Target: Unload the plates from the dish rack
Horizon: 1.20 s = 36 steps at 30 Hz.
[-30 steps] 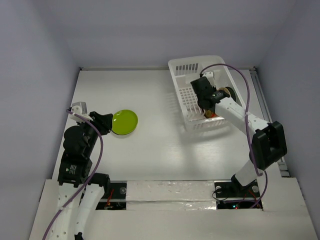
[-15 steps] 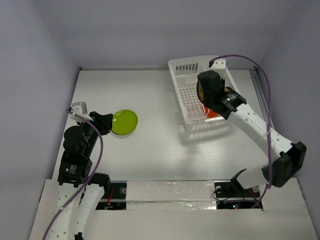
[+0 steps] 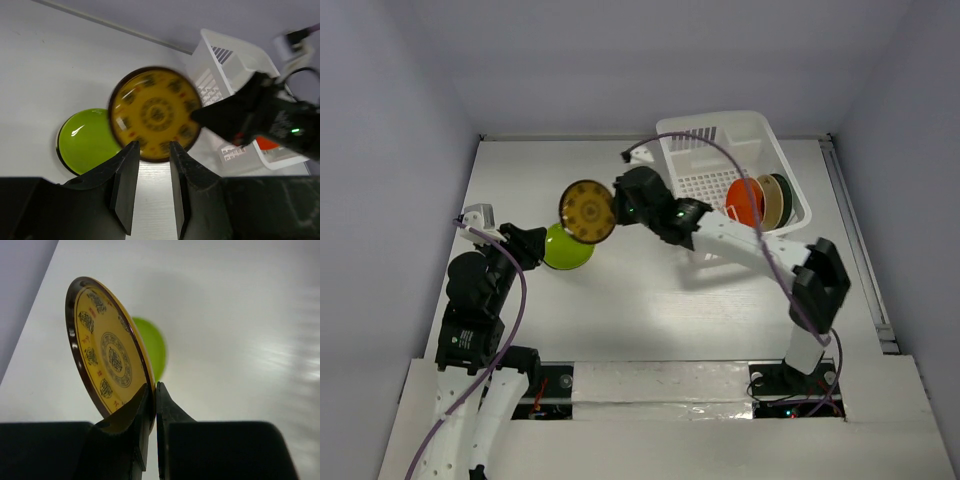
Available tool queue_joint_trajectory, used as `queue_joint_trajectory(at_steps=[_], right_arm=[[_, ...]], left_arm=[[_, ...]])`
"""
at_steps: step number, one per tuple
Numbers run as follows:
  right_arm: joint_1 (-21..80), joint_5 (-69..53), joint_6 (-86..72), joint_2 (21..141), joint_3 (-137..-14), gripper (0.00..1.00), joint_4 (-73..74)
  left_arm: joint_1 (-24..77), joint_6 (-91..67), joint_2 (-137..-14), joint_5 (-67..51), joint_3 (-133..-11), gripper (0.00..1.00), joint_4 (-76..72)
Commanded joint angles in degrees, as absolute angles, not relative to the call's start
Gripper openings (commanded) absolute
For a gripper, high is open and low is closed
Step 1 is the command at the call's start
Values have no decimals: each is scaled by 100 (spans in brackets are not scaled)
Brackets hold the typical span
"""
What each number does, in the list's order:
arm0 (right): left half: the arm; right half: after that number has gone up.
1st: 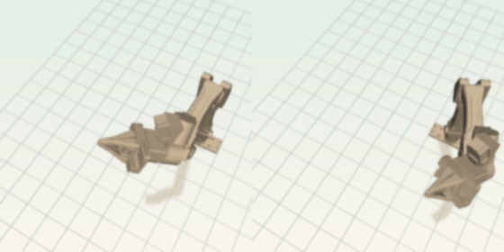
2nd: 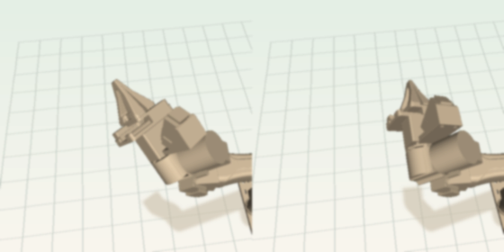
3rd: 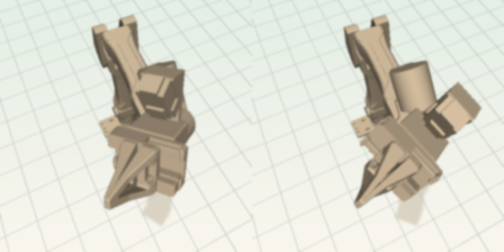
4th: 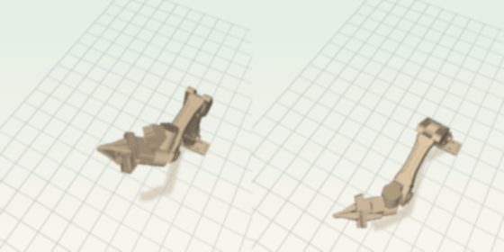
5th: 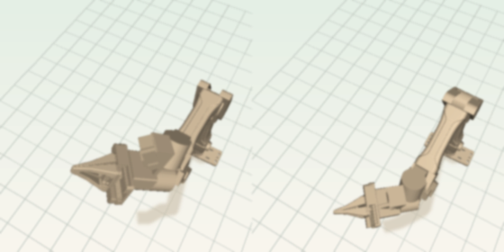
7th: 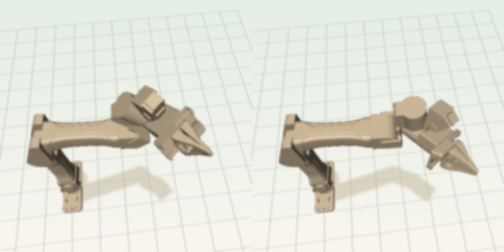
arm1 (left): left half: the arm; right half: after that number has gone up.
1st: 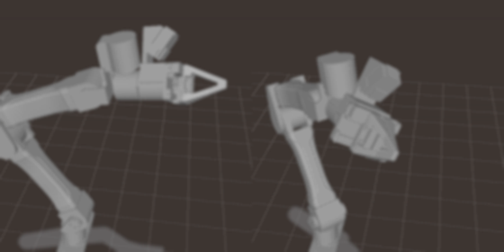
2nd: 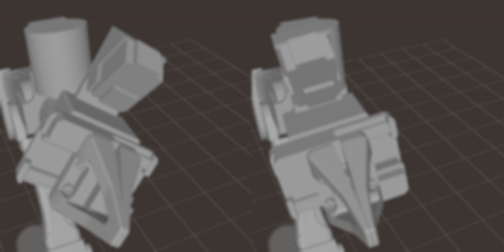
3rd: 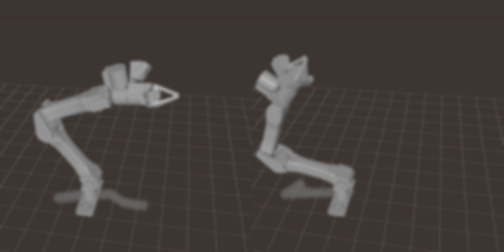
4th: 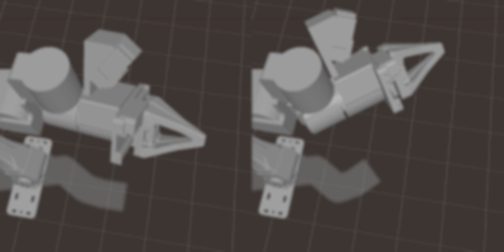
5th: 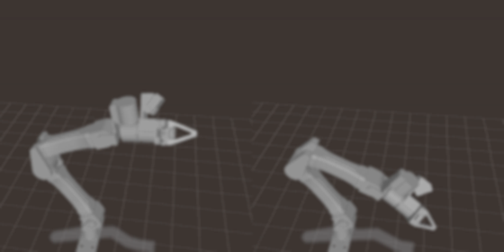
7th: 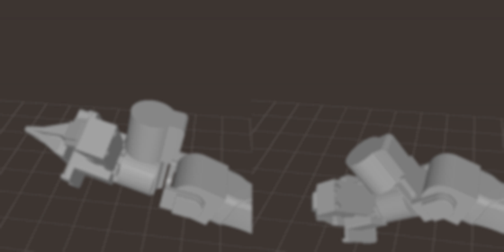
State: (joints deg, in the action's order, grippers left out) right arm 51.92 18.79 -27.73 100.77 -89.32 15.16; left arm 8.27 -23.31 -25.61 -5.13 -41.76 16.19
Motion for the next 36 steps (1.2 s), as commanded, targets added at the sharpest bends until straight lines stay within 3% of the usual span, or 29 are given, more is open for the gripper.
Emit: queue_joint_trajectory(at_steps=[1, 10, 26, 28, 30, 36], right_arm=[[5387, 776, -3435, 10695, -9570, 0, 765], [5388, 352, -4306, 12101, -10002, 0, 519], [5388, 844, -4711, 12226, -9571, 18, 307], [5388, 844, -4676, 12278, -9615, 25, 439], [5388, 931, -4641, 12287, -9607, 25, 544], [5388, 1204, -4404, 11936, -9396, 53, 694]], left_arm=[[853, -2382, -2487, -545, -4157, 27, 1397], [905, -2391, -2452, -536, -4148, 27, 1406], [905, -2399, -2461, -519, -4140, 27, 1406], [905, -2399, -2461, -519, -4140, 27, 1406], [905, -2399, -2461, -519, -4140, 27, 1406], [905, -2399, -2452, -519, -4140, 27, 1398]])
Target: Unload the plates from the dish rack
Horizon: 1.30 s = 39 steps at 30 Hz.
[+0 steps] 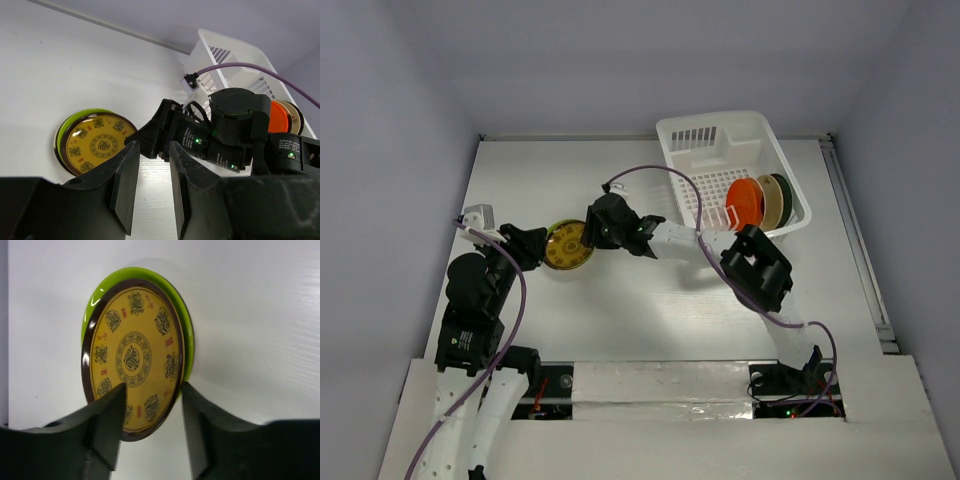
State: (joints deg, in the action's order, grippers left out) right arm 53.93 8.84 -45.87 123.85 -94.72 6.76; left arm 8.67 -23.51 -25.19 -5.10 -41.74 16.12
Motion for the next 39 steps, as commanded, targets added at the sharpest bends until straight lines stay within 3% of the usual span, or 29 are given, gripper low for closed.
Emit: queue_joint_trajectory(at_steps=[1, 6, 8, 9, 10, 11, 13, 14, 18, 21, 22, 25, 39], right_arm=[[5388, 1265, -4342, 11840, -9300, 60, 747], [5388, 2406, -3790, 11068, -9159, 62, 1457], [5388, 3124, -3596, 10751, -8879, 55, 1581], [5327, 3346, -3508, 10401, -8764, 50, 1747], [5274, 3549, -3455, 10206, -8632, 29, 1784], [5099, 3864, -3402, 10004, -8309, 18, 1819], [4801, 4077, -3366, 9373, -7991, 3, 2021], [4433, 4296, -3384, 9152, -7833, 1, 2091], [3414, 4368, -3069, 8245, -6945, 2, 2214], [2833, 4430, -2893, 7990, -6829, 16, 2451], [2700, 4421, -2848, 7981, -6794, 25, 2583], [2278, 4202, -2603, 8015, -6759, 35, 2690], [1960, 3446, -2092, 8736, -6970, 33, 2514]], left_arm=[[905, -2391, -2461, -519, -4140, 27, 1397], [905, -2399, -2443, -527, -4140, 27, 1406], [905, -2399, -2435, -527, -4140, 27, 1406], [905, -2391, -2443, -545, -4140, 27, 1398], [905, -2399, -2426, -545, -4140, 27, 1397], [905, -2399, -2426, -545, -4140, 27, 1389], [905, -2399, -2426, -554, -4140, 27, 1389], [905, -2399, -2417, -554, -4140, 27, 1389], [957, -2391, -2408, -562, -4140, 28, 1389], [958, -2391, -2417, -571, -4140, 28, 1371], [958, -2391, -2426, -571, -4140, 28, 1371], [958, -2391, -2435, -563, -4140, 28, 1389], [958, -2391, -2487, -563, -4140, 28, 1380]])
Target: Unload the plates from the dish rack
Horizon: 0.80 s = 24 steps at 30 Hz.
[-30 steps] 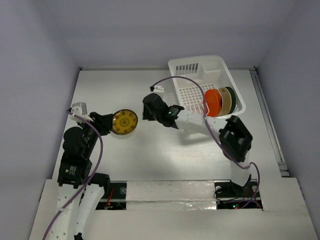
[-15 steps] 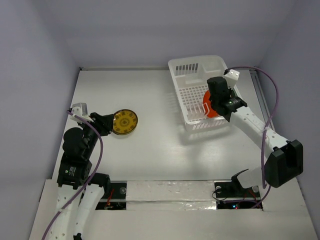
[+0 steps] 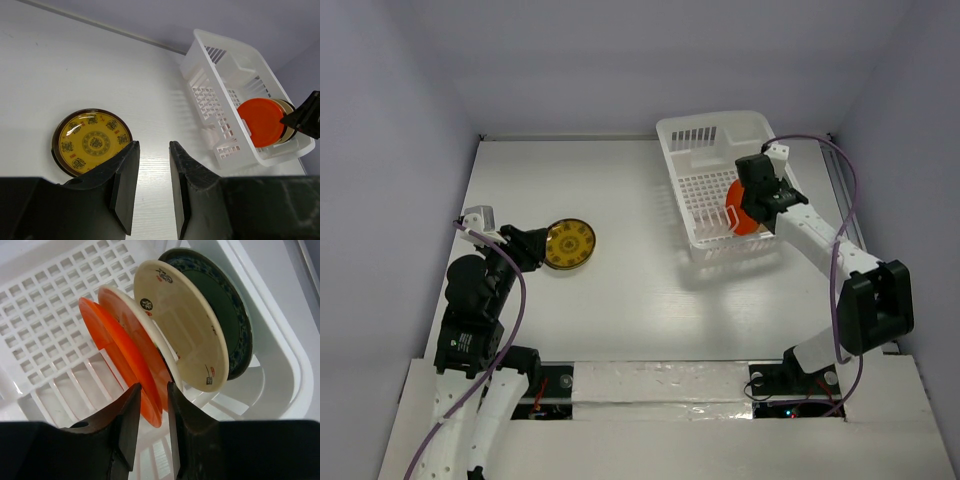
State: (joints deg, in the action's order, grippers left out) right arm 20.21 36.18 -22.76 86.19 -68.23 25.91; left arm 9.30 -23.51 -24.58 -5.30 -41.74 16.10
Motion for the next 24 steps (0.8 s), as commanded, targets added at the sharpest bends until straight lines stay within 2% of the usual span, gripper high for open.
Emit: queue_joint_trajectory(at_steps=[1, 9, 12, 16, 22, 24], right_arm=[[1960, 3454, -2074, 8736, -6944, 33, 2479], [1960, 3586, -1881, 9246, -7180, 26, 2602], [1960, 3796, -1706, 9238, -7268, 16, 2689], [2118, 4438, -1363, 9114, -7339, 10, 2777], [2294, 4456, -1116, 8851, -7286, 0, 2681], [2364, 4657, -1055, 8798, -7260, 0, 2646]], left_arm=[[958, -2382, -2487, -563, -4140, 28, 1371], [958, -2382, -2487, -545, -4140, 28, 1380], [958, -2382, -2487, -554, -4140, 28, 1389], [958, -2391, -2496, -580, -4140, 28, 1371], [958, -2391, -2505, -580, -4131, 28, 1362], [958, -2391, -2514, -580, -4131, 28, 1362]])
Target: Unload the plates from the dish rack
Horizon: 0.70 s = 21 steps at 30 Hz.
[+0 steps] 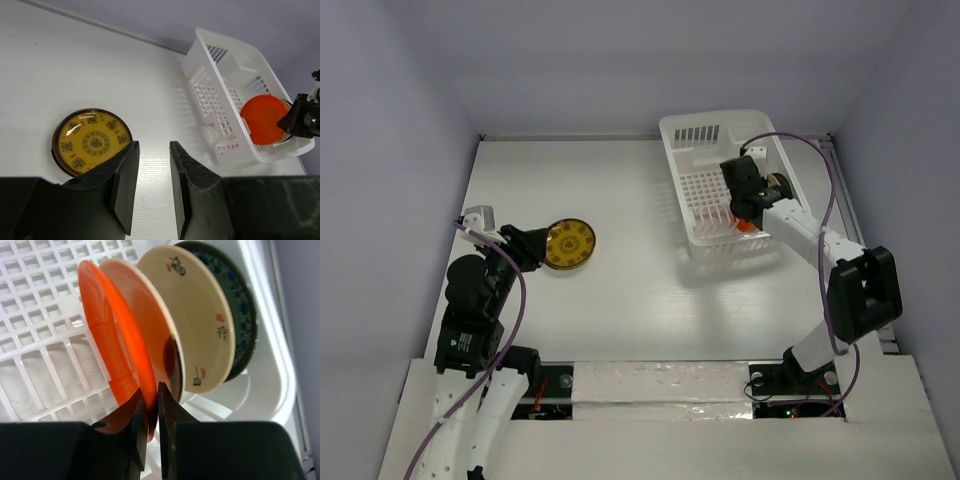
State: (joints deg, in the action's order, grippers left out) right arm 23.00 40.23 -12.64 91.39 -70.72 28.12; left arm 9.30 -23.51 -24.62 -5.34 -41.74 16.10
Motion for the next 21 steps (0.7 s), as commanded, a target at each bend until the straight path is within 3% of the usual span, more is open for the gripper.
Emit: queue_joint_trajectory(at_steps=[1, 11, 17, 20, 21], right_arm=[[2443, 4754, -1055, 8789, -7268, 0, 2646], [2943, 5116, -1265, 7929, -7567, 0, 2760], [3330, 3922, -1538, 7374, -7612, 0, 2304], [3585, 2912, -1958, 7488, -7524, 0, 1821], [3586, 1935, -2204, 7645, -7471, 0, 1619]], left_arm=[[958, -2391, -2514, -580, -4131, 28, 1371], [958, -2391, -2522, -580, -4131, 28, 1371], [958, -2399, -2505, -589, -4122, 28, 1362], [958, -2391, -2496, -598, -4122, 28, 1362], [958, -2399, -2496, -598, -4122, 28, 1354]])
